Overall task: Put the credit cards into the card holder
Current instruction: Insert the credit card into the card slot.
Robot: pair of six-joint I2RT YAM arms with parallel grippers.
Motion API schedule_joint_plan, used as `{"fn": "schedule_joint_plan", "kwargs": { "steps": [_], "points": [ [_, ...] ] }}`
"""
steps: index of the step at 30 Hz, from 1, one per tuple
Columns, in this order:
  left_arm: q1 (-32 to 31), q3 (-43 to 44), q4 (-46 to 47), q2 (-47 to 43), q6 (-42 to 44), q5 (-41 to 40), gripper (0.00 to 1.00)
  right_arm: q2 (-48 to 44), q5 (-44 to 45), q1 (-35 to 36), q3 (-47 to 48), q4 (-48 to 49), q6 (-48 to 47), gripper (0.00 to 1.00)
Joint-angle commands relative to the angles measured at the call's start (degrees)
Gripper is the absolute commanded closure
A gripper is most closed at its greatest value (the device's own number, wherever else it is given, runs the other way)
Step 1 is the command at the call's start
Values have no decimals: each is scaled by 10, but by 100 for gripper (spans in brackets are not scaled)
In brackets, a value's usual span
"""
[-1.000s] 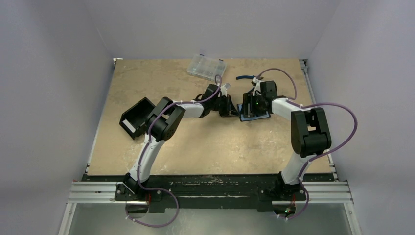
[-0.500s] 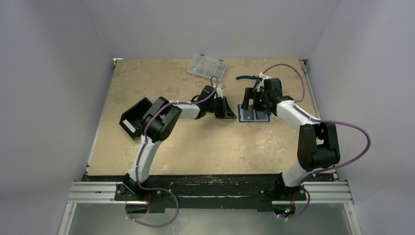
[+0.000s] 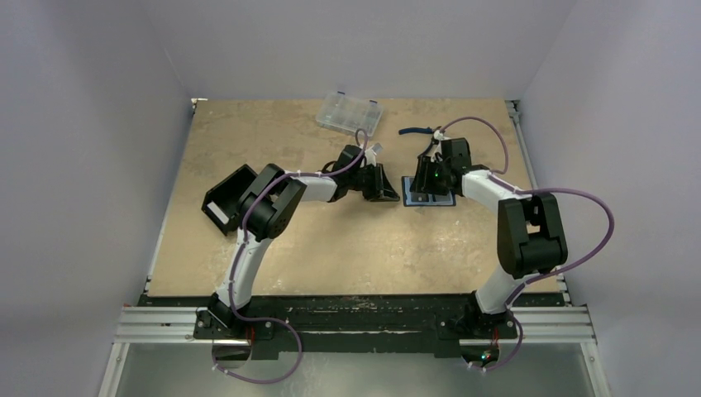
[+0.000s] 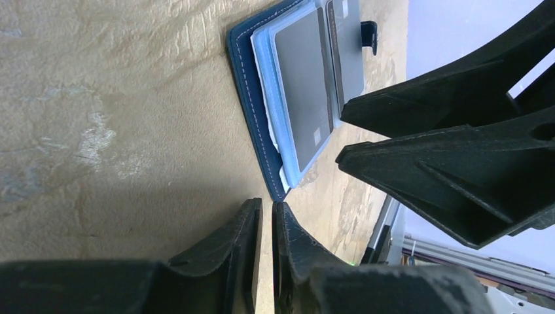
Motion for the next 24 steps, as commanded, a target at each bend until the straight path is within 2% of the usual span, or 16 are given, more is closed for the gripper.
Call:
{"fn": "schedule_joint_plan", "kwargs": {
  "steps": [1, 6, 12, 15, 20, 24],
  "points": [
    [0, 13, 29, -28, -12, 16, 82, -5, 18, 0, -3, 24, 0, 48],
    [-4, 32, 31, -23, -18, 16, 72, 5, 30, 0, -6, 25, 3, 49],
    [-6, 44, 36, -20, -24, 19, 66, 15, 51, 0, -9, 24, 5, 61],
    [-7, 50, 37, -17, -27, 21, 64, 16, 65, 0, -10, 21, 5, 63],
    [-13, 62, 38, -11, -31, 21, 62, 15, 83, 0, -14, 15, 5, 63],
    [-16, 72, 38, -5, -35, 22, 61, 14, 83, -4, -20, 19, 5, 58]
  ]
}}
